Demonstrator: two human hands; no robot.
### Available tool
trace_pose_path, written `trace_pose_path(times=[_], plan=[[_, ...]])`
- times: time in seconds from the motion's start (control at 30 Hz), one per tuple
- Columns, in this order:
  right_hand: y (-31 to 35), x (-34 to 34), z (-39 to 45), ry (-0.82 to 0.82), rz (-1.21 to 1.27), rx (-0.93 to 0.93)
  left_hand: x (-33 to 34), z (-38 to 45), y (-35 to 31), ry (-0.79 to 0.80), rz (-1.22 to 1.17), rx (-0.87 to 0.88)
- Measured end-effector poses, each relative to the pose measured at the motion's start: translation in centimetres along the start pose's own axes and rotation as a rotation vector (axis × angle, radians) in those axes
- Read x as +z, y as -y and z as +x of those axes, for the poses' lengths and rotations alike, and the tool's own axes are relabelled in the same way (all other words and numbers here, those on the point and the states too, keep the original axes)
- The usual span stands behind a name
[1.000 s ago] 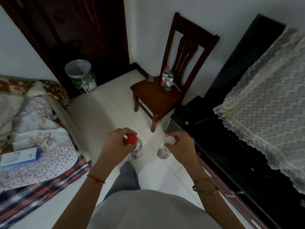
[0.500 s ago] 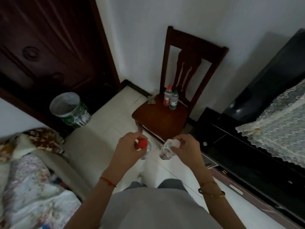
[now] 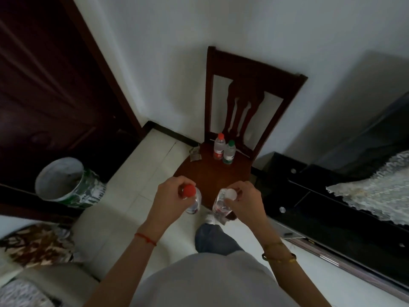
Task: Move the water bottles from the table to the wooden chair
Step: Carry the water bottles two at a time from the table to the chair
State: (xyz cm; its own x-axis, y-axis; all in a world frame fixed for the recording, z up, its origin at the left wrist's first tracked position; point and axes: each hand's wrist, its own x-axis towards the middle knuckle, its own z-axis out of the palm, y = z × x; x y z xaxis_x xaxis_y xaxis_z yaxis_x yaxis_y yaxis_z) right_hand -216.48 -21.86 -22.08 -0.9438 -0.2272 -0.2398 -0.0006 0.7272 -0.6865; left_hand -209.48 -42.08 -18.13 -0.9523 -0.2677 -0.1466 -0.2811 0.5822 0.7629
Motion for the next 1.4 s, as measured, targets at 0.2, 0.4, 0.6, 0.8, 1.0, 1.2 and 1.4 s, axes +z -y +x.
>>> trace_pose_path(times=[0.2, 0.4, 0.6, 0.8, 1.0, 1.2, 1.4], plan=[[0.2, 0.1, 7.4, 0.0, -0.01, 0.07, 0.4, 8.4, 0.1, 0.087, 0.004, -0.012], [0.3, 0.3, 14.2, -0.007, -0.001, 0.127, 1.9, 16.4, 0.5, 0.148, 0.032, 0.015], [0.2, 1.4, 19.9, -0.034, 0.046, 0.22, 3.9, 23.7, 0.8, 0.259, 0.055, 0.042], [-0.2, 3.2, 25.0, -0.02, 0.071, 0.328, 6.7, 30.3, 3.0, 0.418, 0.073, 0.02], [-2.1, 6.6, 29.1, 0.031, 0.051, 0.435, 10.0, 35.0, 6.0, 0.503, 0.083, -0.018], [-4.2, 8.8, 31.9, 0.058, 0.031, 0.457, 13.3, 38.0, 8.7, 0.539, 0.085, -0.021], [-5.7, 10.0, 33.7, 0.038, 0.115, 0.527, 14.9, 39.7, 9.4, 0.546, 0.105, 0.04]])
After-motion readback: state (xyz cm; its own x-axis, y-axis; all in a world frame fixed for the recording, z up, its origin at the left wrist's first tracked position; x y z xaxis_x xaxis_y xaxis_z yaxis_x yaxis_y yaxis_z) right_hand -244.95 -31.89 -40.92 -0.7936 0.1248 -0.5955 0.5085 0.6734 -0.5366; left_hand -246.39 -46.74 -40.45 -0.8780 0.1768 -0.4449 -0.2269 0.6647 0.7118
